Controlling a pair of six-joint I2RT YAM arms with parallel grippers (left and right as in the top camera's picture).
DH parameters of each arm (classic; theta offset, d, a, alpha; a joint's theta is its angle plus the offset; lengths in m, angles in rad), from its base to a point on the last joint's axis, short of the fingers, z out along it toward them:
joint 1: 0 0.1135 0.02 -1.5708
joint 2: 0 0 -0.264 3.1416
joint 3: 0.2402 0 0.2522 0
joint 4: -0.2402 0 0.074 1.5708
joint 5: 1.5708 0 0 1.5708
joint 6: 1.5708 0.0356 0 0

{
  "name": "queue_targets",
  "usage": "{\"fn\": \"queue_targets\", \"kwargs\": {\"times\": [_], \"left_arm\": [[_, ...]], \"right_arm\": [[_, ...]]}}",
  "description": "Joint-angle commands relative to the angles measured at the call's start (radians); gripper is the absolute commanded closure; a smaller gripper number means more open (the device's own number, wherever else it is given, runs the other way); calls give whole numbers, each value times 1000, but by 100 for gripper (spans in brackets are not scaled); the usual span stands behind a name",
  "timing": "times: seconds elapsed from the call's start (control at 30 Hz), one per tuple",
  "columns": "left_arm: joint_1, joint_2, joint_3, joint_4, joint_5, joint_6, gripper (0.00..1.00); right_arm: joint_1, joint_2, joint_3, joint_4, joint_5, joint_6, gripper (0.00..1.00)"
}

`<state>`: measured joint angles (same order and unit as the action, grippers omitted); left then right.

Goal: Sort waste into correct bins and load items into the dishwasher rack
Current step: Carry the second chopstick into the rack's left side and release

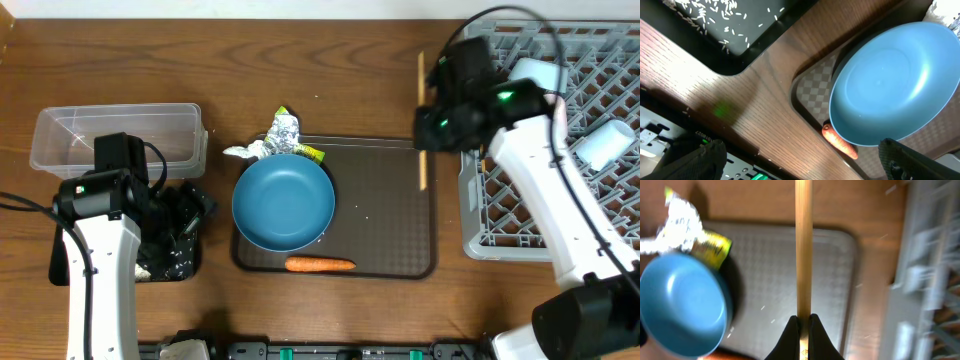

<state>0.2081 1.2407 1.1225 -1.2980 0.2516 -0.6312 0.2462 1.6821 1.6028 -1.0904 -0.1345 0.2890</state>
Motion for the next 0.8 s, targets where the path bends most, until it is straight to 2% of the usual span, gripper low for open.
{"fn": "queue_targets", "kwargs": {"times": [0.0,0.37,0.77], "left_arm": [[5,-1,11,-3,-10,6,0],[5,-1,11,-3,-10,6,0],[5,-1,11,-3,-10,6,0]], "right_arm": [[-80,5,39,14,68,-72,99],[-309,5,38,193,78,-198,99],[-346,88,38,300,79,-227,99]]}}
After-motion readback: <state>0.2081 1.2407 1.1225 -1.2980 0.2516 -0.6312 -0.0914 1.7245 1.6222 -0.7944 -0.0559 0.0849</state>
